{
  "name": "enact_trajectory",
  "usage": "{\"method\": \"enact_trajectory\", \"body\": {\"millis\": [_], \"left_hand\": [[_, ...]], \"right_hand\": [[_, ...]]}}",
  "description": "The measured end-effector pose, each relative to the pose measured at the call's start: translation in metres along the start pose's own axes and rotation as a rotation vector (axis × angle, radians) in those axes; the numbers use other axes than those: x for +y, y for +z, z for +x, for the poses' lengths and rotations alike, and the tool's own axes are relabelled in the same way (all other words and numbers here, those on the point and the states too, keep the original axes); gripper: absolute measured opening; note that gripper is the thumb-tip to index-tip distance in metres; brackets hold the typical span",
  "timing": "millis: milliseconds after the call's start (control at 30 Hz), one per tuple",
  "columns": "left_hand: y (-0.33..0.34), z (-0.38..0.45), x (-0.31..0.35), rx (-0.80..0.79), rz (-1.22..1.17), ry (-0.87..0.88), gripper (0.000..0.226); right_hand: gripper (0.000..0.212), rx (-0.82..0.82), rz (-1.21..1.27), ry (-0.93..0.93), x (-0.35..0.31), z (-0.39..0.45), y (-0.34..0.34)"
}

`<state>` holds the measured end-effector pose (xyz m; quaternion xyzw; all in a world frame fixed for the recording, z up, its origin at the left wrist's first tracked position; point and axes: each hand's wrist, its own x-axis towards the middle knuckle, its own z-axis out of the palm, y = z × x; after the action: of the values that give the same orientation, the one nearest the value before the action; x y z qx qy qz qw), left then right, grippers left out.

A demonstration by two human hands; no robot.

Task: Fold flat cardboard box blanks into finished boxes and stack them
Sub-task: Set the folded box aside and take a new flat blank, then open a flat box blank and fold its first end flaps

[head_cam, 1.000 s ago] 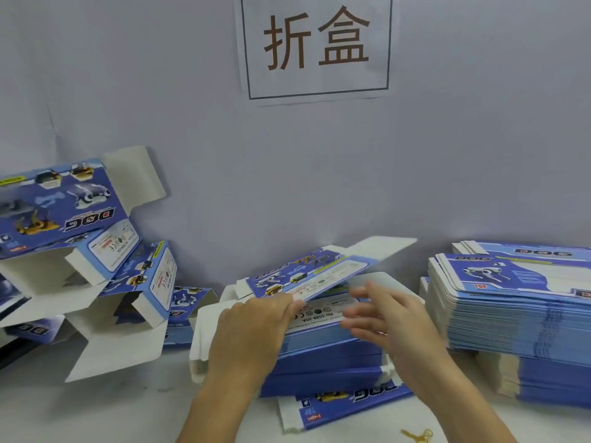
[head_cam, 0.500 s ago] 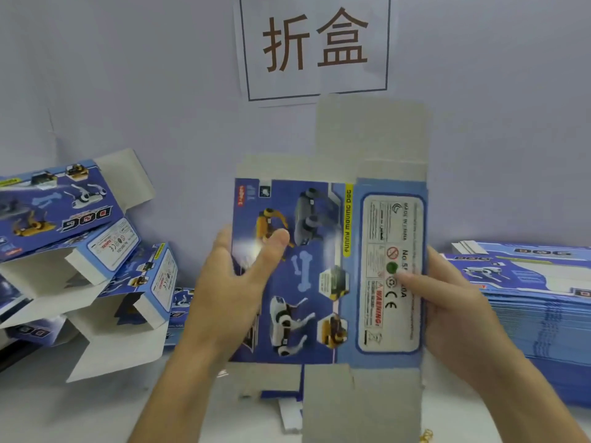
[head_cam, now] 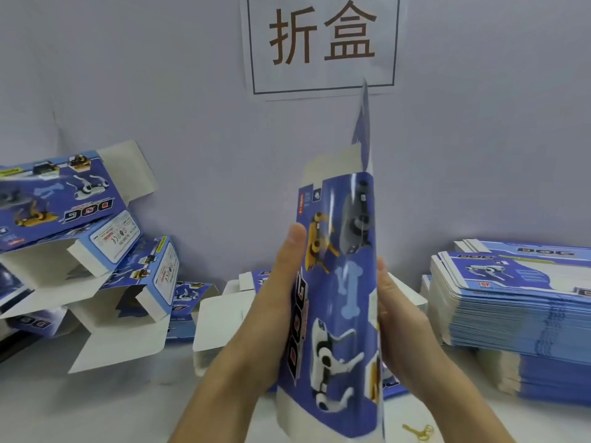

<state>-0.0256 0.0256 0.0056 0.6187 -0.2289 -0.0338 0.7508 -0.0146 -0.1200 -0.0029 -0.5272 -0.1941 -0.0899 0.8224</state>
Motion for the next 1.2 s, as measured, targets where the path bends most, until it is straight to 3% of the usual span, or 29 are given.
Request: {"method": "enact_trajectory", "body": {"millis": [67, 133, 300, 467, 733, 833, 933, 1100, 1200], "left_hand": [[0.001, 0.004, 0.002, 0.096, 0.009, -0.021, 0.056], [0.004, 0.003, 0.004, 0.094, 0.03, -0.044, 0.054], [-0.008, -0.005, 0.018, 0.291, 0.238, 0.212, 0.026], [-0.011, -0.003, 0.014, 0.445, 0.389, 0.318, 0.044], [-0.009, -0.001, 0.01, 0.467, 0.339, 0.319, 0.017], [-0.01, -0.001, 0.009, 0.451, 0.33, 0.268, 0.024], [-0.013, -0.001, 0.008, 0.492, 0.319, 0.243, 0.049], [-0.012, -0.004, 0.009, 0.449, 0.283, 0.238, 0.039], [-0.012, -0.005, 0.009, 0.452, 0.309, 0.236, 0.041]], "right_hand": [[0.057, -0.01, 0.043, 0.065, 0.0, 0.001, 0.006], [0.049, -0.02, -0.036, 0.043, 0.003, -0.01, -0.007], [0.045, 0.186, -0.381, -0.191, 0.0, -0.003, -0.04], [0.041, 0.196, -0.489, -0.273, -0.007, -0.002, -0.039], [0.04, 0.084, -0.503, -0.267, -0.014, -0.005, -0.039], [0.041, 0.05, -0.451, -0.241, -0.017, -0.007, -0.041], [0.049, 0.006, -0.434, -0.219, -0.019, -0.007, -0.044], [0.029, 0.006, -0.345, -0.221, -0.019, -0.008, -0.043], [0.03, 0.016, -0.373, -0.229, -0.019, -0.008, -0.042]]}}
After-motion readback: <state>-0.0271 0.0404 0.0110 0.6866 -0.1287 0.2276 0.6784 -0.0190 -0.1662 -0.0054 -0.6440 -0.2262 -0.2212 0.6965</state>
